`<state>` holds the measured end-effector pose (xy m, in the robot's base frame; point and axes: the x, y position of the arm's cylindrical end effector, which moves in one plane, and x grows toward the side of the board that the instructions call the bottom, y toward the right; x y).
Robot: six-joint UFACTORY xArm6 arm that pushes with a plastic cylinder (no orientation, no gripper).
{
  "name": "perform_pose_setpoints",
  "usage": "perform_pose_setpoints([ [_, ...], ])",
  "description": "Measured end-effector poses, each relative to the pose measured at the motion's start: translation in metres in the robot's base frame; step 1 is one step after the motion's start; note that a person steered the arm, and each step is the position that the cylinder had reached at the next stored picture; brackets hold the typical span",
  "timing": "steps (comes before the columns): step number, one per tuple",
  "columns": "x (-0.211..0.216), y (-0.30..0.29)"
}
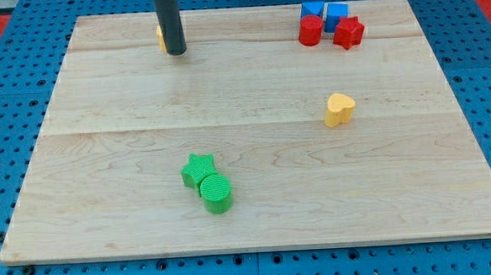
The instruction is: Push the yellow heart below the yellow hexagon
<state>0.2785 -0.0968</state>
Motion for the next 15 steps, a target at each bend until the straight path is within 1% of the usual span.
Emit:
perform_pose_setpoints([
  [1, -0.010, 0.015],
  [2, -0.011, -0.029],
  [3, -0.013, -0.056],
  [4, 0.001, 0.031],
  [5, 0.030, 0.147],
  [6, 0.080, 0.256],
  [7, 0.168, 0.297],
  [8, 0.185, 0.247],
  [9, 0.174, 0.178],
  [10, 0.166, 0.124],
  [11, 0.166, 0.077],
  [12, 0.166, 0.046],
  [13, 0.166, 0.030],
  [14, 0.166, 0.036],
  [15, 0.166, 0.073],
])
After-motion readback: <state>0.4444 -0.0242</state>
